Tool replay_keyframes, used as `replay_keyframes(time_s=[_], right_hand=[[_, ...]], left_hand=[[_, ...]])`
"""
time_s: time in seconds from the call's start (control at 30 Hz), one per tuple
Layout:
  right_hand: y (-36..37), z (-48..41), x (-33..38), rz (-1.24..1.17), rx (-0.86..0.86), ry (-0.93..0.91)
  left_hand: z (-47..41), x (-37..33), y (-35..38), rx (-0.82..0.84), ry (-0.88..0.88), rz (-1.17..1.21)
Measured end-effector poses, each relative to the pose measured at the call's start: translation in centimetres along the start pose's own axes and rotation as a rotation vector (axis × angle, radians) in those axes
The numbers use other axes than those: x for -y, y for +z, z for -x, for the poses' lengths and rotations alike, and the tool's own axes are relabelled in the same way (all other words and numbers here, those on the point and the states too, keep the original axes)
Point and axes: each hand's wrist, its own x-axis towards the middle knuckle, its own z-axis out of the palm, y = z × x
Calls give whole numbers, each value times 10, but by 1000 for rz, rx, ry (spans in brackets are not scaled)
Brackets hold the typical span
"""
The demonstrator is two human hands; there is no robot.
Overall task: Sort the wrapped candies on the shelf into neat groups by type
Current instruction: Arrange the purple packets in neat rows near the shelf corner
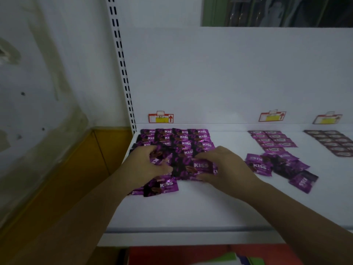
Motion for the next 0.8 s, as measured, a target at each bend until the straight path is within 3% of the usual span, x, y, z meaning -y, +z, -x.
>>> replay_keyframes(time_s=[0.17,0.53,0.6,0.73,0.8], right_hand=[[14,11,-7,4,104,-8],[31,12,-1,-12,101,-88],[34,12,0,9,112,-119],[31,11,-2,29,96,-122],[26,8,0,-23,2,-73]], left_hand=[[11,17,2,67,99,-412],[7,26,6,84,140,-439],[6,23,4,64,137,-338],[2,1,2,106,-158,319],[0,-8,5,101,-221,492]])
